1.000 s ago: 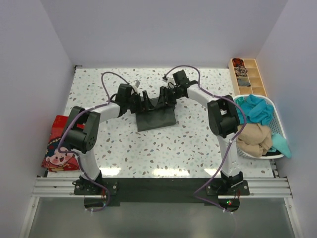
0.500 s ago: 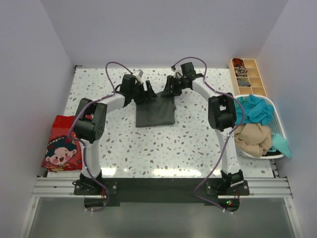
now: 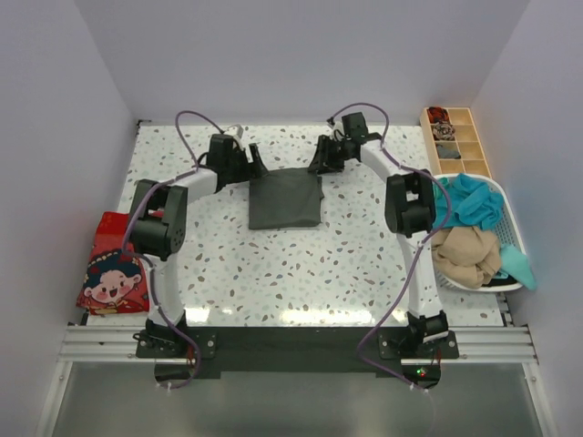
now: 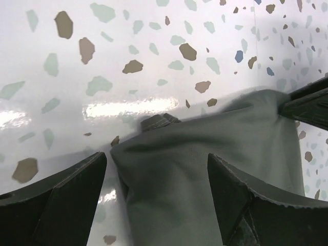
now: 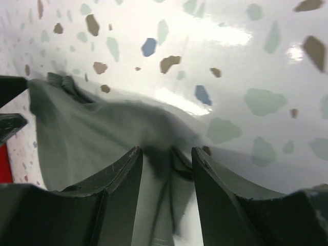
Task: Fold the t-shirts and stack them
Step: Fold the long partially folded tshirt into a neat square, then put the neatly folded tshirt into the corner of the board with the left arm
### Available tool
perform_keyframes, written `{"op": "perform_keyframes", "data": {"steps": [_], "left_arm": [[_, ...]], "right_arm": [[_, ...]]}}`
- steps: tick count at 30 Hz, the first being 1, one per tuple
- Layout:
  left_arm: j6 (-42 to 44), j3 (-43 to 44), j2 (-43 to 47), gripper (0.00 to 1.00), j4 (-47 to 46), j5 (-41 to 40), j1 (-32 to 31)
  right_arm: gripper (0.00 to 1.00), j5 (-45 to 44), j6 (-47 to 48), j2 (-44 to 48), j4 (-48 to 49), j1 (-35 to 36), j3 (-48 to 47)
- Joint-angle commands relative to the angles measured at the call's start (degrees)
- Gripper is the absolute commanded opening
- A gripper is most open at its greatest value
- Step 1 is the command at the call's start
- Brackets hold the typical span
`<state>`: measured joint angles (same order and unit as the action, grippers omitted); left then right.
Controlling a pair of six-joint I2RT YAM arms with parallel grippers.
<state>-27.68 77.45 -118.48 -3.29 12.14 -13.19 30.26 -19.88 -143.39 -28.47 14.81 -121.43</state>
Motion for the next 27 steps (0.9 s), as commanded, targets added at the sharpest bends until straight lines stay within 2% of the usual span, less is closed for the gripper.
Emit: {"op": "perform_keyframes", "data": {"steps": [1, 7, 12, 18, 27], "left_arm": [[1.76, -2.56, 7.19, 0.84, -0.66, -2.65, 0.45], [0.17, -10.37, 15.37, 0.85, -2.6, -1.69, 0.36], [-0.71, -15.13, 17.4, 0.86, -4.43, 0.25, -0.25], [-2.55, -19.17, 15.65, 0.86, -8.48, 3.24, -0.43], [-2.82, -19.01, 12.4, 0.85, -11.3, 4.12, -0.52]], "right_arm": [[0.5, -4.86, 3.0, 5.48, -1.42, -1.1, 1.27], [0.63, -8.55, 5.02, 16.29, 0.34, -1.27, 10.92], [0.64, -5.04, 4.85, 20.25, 0.95, -1.1, 17.08], [0.64, -0.56, 3.1, 20.26, 4.72, -0.83, 22.45], [0.64, 4.36, 0.19, 15.69, 10.62, 0.39, 24.31]]}}
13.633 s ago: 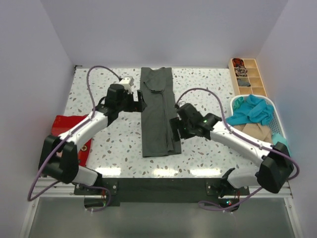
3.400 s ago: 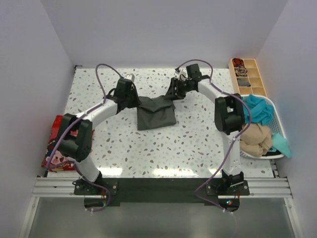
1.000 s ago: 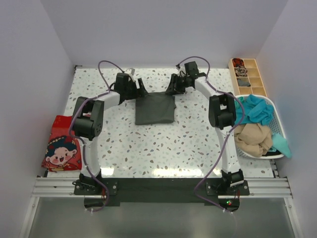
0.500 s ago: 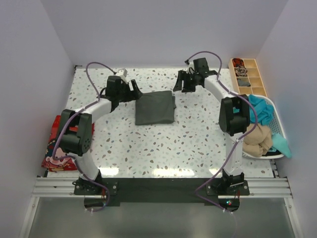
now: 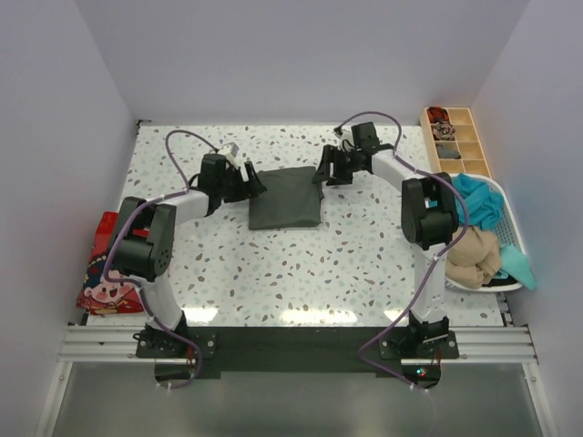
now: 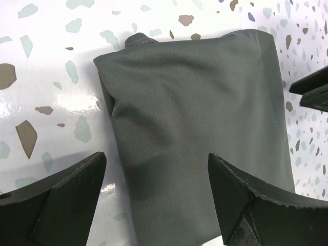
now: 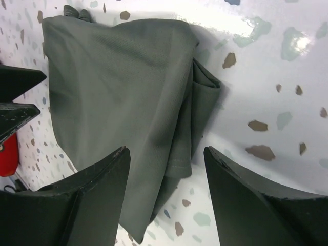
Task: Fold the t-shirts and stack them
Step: Put the neatly folded tshirt into the corner of the board with the left arm
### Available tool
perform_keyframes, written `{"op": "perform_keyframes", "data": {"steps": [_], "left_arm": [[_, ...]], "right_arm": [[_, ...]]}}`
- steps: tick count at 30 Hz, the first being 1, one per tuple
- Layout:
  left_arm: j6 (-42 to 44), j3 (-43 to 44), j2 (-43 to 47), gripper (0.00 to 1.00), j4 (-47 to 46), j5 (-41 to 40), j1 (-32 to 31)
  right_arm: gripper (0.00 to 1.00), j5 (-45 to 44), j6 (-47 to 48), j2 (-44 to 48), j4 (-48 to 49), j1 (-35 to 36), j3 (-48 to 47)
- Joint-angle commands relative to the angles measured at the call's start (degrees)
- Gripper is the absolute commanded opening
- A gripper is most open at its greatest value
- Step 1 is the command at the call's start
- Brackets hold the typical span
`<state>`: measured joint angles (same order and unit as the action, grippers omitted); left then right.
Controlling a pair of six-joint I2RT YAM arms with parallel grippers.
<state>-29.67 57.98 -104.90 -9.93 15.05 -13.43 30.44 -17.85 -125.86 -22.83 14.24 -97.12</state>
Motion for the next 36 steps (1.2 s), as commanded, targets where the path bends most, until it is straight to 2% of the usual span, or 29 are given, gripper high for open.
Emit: {"op": "perform_keyframes", "data": {"steps": [1, 7, 10, 11, 12, 15, 16, 17, 18, 19, 20, 25, 31, 36], "left_arm": [[-0.83, 0.56, -1.44, 0.86, -4.83, 1.39, -0.28], [-1.27, 0.3, -2.67, 0.86, -5.36, 2.27, -0.37], [-1.35, 0.3, -2.94, 0.86, -5.36, 2.62, -0.46], [-1.35, 0.3, -3.03, 0.86, -5.45, 2.88, -0.54], [-1.44, 0.3, -3.2, 0.85, -5.45, 3.06, -0.63], [-1.53, -0.14, -3.03, 0.86, -5.62, 3.32, -0.98], [-1.62, -0.32, -2.85, 0.86, -5.8, 3.32, -1.07], [-1.53, -0.58, -2.76, 0.85, -5.89, 3.41, -1.16], [-1.53, -1.02, -2.33, 0.86, -5.89, 3.32, -1.16], [-1.36, -1.28, -2.15, 0.86, -5.89, 3.06, -1.25], [-1.18, -1.55, -1.54, 0.86, -5.63, 2.8, -1.16], [0.93, -2.78, 0.84, 0.89, -2.03, -2.81, -1.16], [3.83, -3.48, 2.51, 0.97, 2.37, -10.29, -0.98], [5.15, -4.1, 0.85, 1.0, 2.29, -7.59, -0.98]], "right_arm": [[0.64, 4.72, -2.36, -2.36, 5.16, 1.05, -0.08], [0.58, 7.26, -4.38, -5.0, 6.83, 3.95, 0.79], [0.43, 10.51, -7.45, -5.45, 10.86, 4.66, 2.55], [0.38, 14.0, -9.21, -5.53, 12.88, 4.66, 3.42], [0.21, 14.99, -10.96, -5.71, 15.07, 4.57, 5.08], [0.0, 16.58, -15.8, -5.8, 22.18, 3.96, 8.16], [0.0, 17.02, -16.86, -5.71, 22.56, 3.78, 8.7], [0.11, 17.11, -16.26, -5.45, 22.57, 3.78, 8.79], [0.43, 14.94, -15.04, -4.75, 20.56, 3.69, 8.7], [0.53, 13.26, -12.15, -3.87, 19.15, 3.69, 8.88], [0.57, 11.77, -10.56, -1.6, 17.83, 3.69, 9.05], [0.69, 1.75, -1.95, 5.44, 8.52, 3.16, 9.14], [0.7, -5.38, 2.02, 11.69, 3.5, 2.2, 10.98], [0.7, -6.27, 3.08, 14.15, 2.62, 1.23, 13.27]]}}
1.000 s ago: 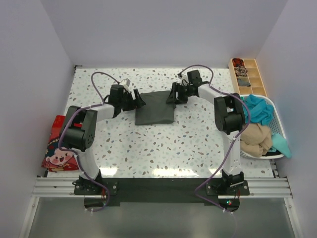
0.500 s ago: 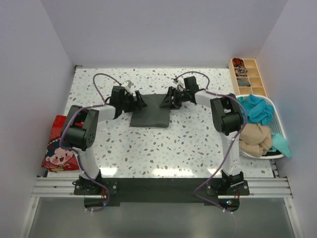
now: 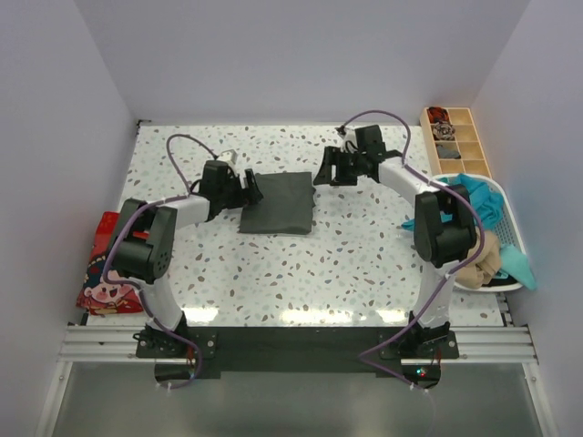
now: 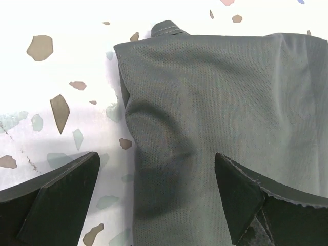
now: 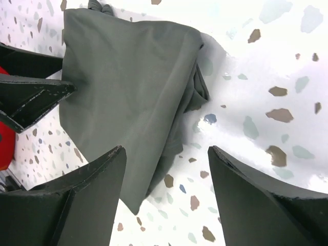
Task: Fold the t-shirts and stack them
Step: Put the neatly folded tshirt into the corner of the board with the left arm
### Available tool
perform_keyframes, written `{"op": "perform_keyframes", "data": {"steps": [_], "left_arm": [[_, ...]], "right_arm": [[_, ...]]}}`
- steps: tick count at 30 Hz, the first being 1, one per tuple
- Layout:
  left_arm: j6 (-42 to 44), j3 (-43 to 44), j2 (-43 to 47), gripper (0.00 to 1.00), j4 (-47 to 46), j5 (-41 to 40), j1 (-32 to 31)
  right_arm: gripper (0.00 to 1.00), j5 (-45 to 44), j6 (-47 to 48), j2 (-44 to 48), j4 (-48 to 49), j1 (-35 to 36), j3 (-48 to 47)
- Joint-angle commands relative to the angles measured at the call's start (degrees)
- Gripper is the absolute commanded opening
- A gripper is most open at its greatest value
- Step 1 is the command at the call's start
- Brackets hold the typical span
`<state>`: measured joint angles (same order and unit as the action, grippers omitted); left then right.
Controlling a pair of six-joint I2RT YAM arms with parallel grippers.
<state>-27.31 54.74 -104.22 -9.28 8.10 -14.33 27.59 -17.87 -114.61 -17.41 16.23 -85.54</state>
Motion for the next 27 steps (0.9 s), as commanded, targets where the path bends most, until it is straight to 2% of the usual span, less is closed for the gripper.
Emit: {"op": "perform_keyframes", "data": {"steps": [1, 3, 7, 10, 12, 13, 14, 16, 17, 22, 27], "left_arm": [[3.31, -0.86, -0.62, 1.0, 1.2, 2.59, -0.09], [3.05, -1.13, -3.26, 1.0, -0.91, 6.64, -0.09], [-0.36, -3.23, -7.39, 1.0, -9.42, 20.95, -0.79], [-2.83, -3.41, -10.38, 0.97, -14.53, 24.76, -2.63], [-4.41, -2.45, -12.84, 0.8, -17.78, 26.52, -3.86], [-5.9, -1.84, -13.8, 0.68, -18.58, 27.57, -4.13], [-6.61, -0.61, -15.2, 0.35, -19.89, 27.67, -4.48], [-7.58, 1.41, -16.62, 0.15, -20.25, 28.11, -4.57], [-7.32, 4.55, -17.93, 0.0, -18.51, 28.11, -4.48], [-1.98, 16.08, -20.4, 0.0, -9.81, 26.01, -2.82], [8.75, 35.94, -23.13, 0.0, 13.28, 18.64, 1.75]], "right_arm": [[0.7, -3.51, 3.45, 3.07, -3.07, -0.93, 1.78], [0.7, -3.78, 3.8, 3.42, -3.24, -1.2, 2.48], [0.7, -4.3, 4.59, 4.04, -3.95, -1.55, 3.09], [0.7, -4.83, 5.12, 4.22, -4.56, -1.99, 3.62], [0.7, -4.83, 5.21, 4.48, -4.65, -2.52, 4.15], [0.7, -4.92, 5.12, 4.57, -4.74, -2.69, 4.32], [0.7, -5.01, 5.04, 4.83, -4.83, -2.87, 4.59], [0.7, -4.75, 5.04, 5.44, -4.74, -3.13, 4.94], [0.7, -4.66, 5.04, 5.71, -4.74, -3.39, 5.46], [0.7, -3.78, 4.42, 7.9, -4.48, -3.49, 6.52], [0.7, -1.85, 3.63, 9.4, -3.69, -3.66, 8.02]]}}
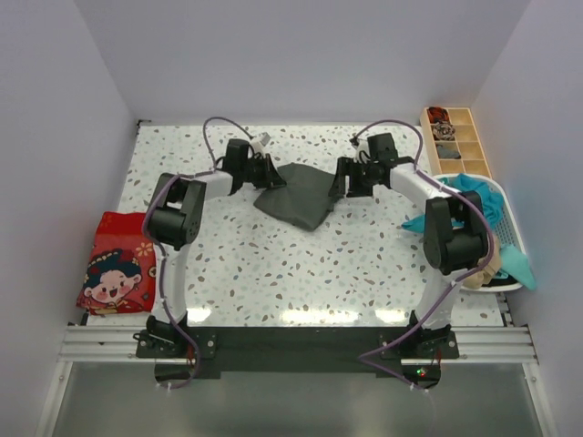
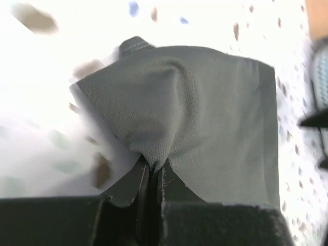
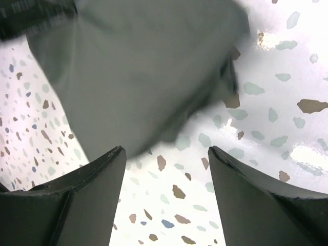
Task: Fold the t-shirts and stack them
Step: Put the neatly folded tshirt into the corner of the board with the left arm
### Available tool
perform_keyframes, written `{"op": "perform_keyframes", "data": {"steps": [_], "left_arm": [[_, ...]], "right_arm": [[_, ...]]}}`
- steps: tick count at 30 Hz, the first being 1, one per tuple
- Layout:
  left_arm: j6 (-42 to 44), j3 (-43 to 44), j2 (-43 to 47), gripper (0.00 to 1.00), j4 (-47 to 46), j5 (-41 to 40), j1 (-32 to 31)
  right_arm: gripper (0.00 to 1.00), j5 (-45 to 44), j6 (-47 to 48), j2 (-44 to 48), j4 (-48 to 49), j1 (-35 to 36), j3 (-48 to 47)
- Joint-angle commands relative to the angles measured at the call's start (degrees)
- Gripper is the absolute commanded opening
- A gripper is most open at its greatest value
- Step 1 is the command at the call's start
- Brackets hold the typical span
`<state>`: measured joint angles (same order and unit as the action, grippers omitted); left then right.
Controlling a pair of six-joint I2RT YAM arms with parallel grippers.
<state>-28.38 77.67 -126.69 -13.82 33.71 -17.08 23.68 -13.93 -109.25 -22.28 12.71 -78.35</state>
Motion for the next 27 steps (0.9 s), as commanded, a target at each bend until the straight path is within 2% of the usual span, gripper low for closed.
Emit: {"op": "perform_keyframes", "data": {"steps": [1, 2, 7, 14, 23, 27], "left_arm": [[12.88, 15.21, -0.83, 0.0, 20.22, -9.52, 5.3], [14.13, 19.23, -1.18, 0.0, 24.42, -10.76, 6.96], [19.93, 28.4, -3.82, 0.0, 31.57, -14.64, 13.64], [28.02, 47.36, -14.45, 0.0, 44.66, -18.51, 24.37], [33.21, 60.66, -23.77, 0.0, 44.59, -21.32, 33.07], [35.5, 62.43, -25.09, 0.0, 41.69, -23.16, 34.66]], "right_arm": [[0.7, 2.42, -0.65, 4.31, 1.36, -0.05, 0.91], [0.7, 2.86, -0.83, 4.4, 1.54, -0.05, 1.09], [0.7, 4.79, -1.71, 3.52, 2.24, -0.05, 0.48], [0.69, 5.41, -1.97, 2.03, 2.51, -0.14, -0.4], [0.69, 7.16, -2.33, -1.05, 2.68, -0.05, -1.9], [0.69, 7.96, -2.68, -2.89, 2.77, -0.14, -2.51]]}}
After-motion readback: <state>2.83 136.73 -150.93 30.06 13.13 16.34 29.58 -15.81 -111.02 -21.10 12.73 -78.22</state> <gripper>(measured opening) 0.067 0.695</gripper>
